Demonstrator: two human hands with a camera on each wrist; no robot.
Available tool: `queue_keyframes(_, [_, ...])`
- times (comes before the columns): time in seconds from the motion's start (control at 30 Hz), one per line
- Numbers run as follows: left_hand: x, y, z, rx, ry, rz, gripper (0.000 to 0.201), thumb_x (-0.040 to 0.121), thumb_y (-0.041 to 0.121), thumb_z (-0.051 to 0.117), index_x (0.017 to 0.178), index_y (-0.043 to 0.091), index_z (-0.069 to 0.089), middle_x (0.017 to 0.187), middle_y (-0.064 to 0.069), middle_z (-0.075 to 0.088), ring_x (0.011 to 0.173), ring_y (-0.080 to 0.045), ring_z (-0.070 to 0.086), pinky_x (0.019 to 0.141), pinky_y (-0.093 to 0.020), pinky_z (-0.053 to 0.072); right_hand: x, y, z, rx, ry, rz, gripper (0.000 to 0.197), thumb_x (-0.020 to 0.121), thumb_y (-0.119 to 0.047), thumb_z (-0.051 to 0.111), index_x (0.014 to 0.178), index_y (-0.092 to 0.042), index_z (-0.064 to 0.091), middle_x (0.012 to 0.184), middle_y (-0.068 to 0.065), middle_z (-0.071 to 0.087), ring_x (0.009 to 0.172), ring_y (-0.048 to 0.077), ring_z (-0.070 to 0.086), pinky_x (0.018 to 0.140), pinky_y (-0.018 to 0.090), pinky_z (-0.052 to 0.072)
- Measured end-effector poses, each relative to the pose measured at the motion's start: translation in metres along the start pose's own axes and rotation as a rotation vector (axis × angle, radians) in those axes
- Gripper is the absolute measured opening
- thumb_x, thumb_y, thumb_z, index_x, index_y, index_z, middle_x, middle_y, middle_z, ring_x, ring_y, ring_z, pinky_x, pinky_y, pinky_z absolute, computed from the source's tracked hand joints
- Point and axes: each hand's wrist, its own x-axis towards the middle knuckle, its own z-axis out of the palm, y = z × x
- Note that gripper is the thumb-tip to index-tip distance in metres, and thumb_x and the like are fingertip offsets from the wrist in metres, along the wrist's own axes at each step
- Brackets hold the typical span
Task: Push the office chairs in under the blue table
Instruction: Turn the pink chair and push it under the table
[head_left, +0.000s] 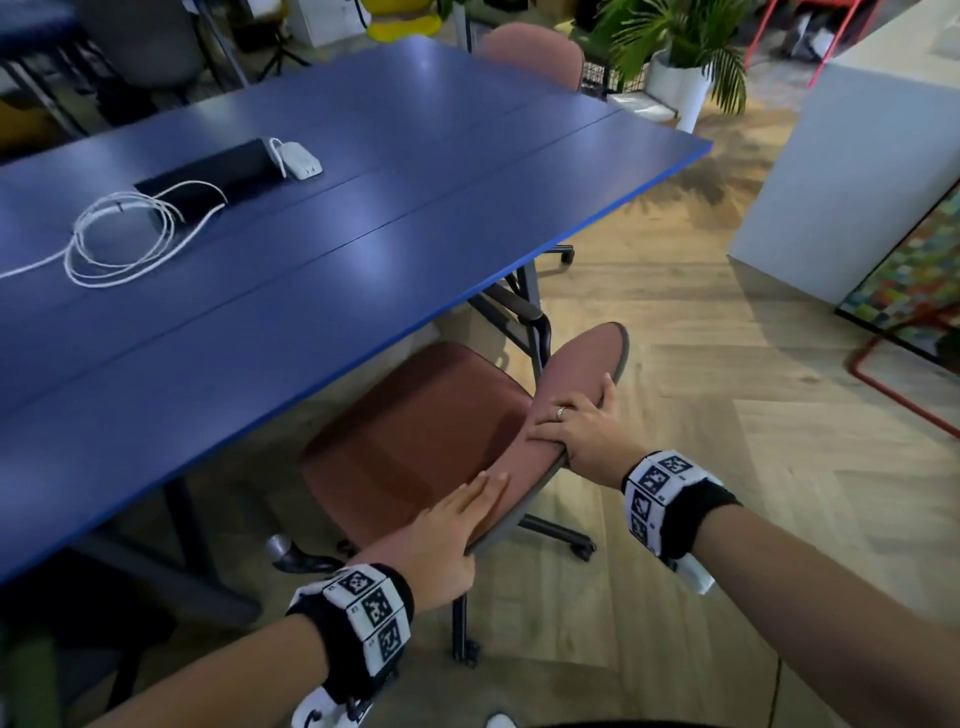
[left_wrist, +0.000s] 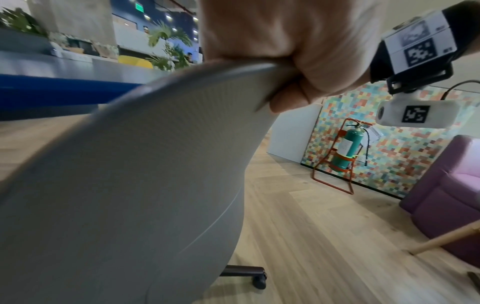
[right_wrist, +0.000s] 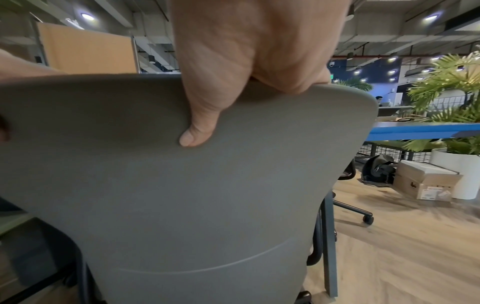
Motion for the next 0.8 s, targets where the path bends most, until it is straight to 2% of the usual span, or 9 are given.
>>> queue_keyframes(0.17, [-0.009,-0.034,-0.02,-0.052,0.049,-0.012,0.087,0.081,-0.002,0.049,0.143,0.033,0.0,0.155,0.005,0.013,0.139,-0.02,0.024,0.112,-0.035,0.027,0.034,-0.029,-0.003,-0.005,0.014,-0.03,0.049,0.086,-0.014,0.049,0.129,-0.037,0.044,0.137,-0.01,0.048,0.133,0.018,0.028,0.105,0.07,-0.001])
queue_keyframes(0.37, [-0.02,-0.074,-0.037,-0.082,0.093,-0.032,0.086,0.079,-0.003,0.05,0.144,0.032,0.007,0.154,0.003,0.021,0.138,-0.019,0.028,0.111,-0.037,0.031,0.065,-0.06,0.0,-0.052,0.049,-0.068,0.046,0.087,-0.019,0.053,0.128,-0.037,0.045,0.135,-0.008,0.051,0.132,0.02,0.032,0.103,0.073,0.003])
queue_keyframes(0.5, [-0.026,-0.095,-0.047,-0.072,0.103,-0.07,0.087,0.078,-0.003,0.05,0.142,0.038,0.007,0.153,0.004,0.022,0.137,-0.019,0.031,0.11,-0.041,0.033,0.08,-0.078,0.002,-0.059,0.071,-0.071,0.043,0.087,-0.023,0.052,0.128,-0.035,0.045,0.135,-0.007,0.051,0.132,0.022,0.032,0.102,0.074,0.004])
queue_keyframes(0.8, [-0.028,-0.121,-0.06,-0.051,0.128,-0.095,0.084,0.079,-0.002,0.049,0.142,0.038,0.011,0.152,0.002,0.026,0.137,-0.018,0.031,0.113,-0.039,0.029,0.106,-0.098,0.0,-0.069,0.088,-0.079,0.043,0.087,-0.019,0.05,0.127,-0.034,0.046,0.135,-0.005,0.052,0.131,0.023,0.033,0.102,0.073,0.003])
